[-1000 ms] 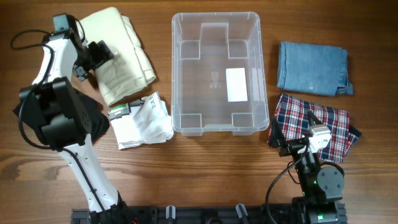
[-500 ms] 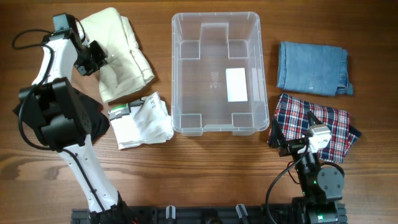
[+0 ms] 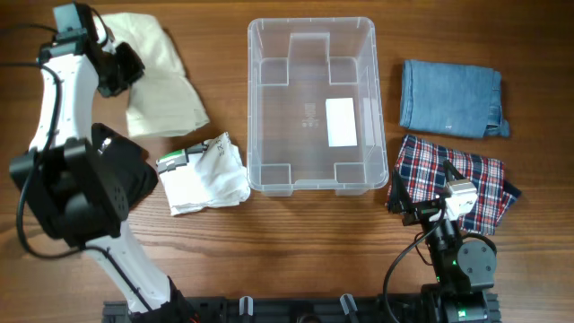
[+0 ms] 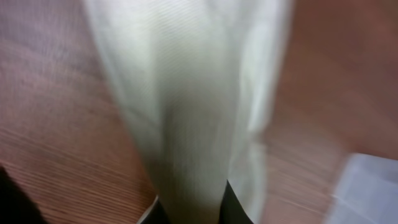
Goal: Pack container
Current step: 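Lift the cream cloth with the left gripper and lower it into the container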
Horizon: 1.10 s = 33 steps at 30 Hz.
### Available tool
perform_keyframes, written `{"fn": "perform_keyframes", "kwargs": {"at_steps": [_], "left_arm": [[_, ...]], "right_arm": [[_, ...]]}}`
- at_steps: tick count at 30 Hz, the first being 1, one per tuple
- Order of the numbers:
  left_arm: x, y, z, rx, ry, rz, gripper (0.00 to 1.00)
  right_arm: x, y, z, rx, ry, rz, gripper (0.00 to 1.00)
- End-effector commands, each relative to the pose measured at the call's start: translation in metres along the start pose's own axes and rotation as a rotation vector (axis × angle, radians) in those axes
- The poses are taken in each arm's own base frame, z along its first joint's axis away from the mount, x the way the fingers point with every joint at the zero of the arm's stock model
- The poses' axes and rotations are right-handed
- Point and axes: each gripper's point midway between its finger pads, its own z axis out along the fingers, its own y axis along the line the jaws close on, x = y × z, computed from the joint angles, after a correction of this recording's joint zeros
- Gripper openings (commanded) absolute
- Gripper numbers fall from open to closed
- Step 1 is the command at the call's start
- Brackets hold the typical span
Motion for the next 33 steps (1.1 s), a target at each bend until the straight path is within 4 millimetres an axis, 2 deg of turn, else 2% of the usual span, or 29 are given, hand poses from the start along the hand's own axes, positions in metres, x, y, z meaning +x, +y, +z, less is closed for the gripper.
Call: {"fn": "perform_keyframes", "kwargs": {"at_steps": [1,7,11,13,16,18,20,21,26,28,33], "left_arm": [[-0.016,-0.044,-0.059,0.159,-0.103,0.018,0.04],[-0.012,-0.089,-0.121,0.288,-0.178,0.047,0.04],[0.004,-0.131,-0.176,0.395,-0.236,0.104,0.04],[0.023,-0.163,-0.215,0.491,-0.265,0.155,0.04],[0.052,-0.196,-0.250,0.588,-0.269,0.202,0.04],[0.074,-0.217,-0.265,0.638,-0.257,0.255,0.04],[0.099,-0.239,-0.270,0.680,-0.221,0.312,0.04],[0.118,-0.254,-0.268,0.704,-0.183,0.349,0.04],[0.165,-0.288,-0.252,0.741,-0.071,0.435,0.04],[0.190,-0.301,-0.238,0.741,-0.002,0.469,0.04],[0.227,-0.318,-0.201,0.701,0.127,0.456,0.04]], "right_arm": [[-0.002,0.001,0.000,-0.005,-0.011,-0.011,1.00],[-0.002,0.001,0.000,-0.005,-0.011,-0.011,1.00],[-0.002,0.001,0.000,-0.005,-0.011,-0.011,1.00],[-0.002,0.001,0.000,-0.005,-0.011,-0.011,1.00],[-0.002,0.001,0.000,-0.005,-0.011,-0.011,1.00],[-0.002,0.001,0.000,-0.005,-0.011,-0.011,1.00],[-0.002,0.001,0.000,-0.005,-0.011,-0.011,1.00],[-0.002,0.001,0.000,-0.005,-0.011,-0.011,1.00],[-0.002,0.001,0.000,-0.005,-0.011,-0.011,1.00],[-0.002,0.001,0.000,-0.005,-0.011,-0.011,1.00],[-0.002,0.001,0.000,-0.005,-0.011,-0.011,1.00]]}}
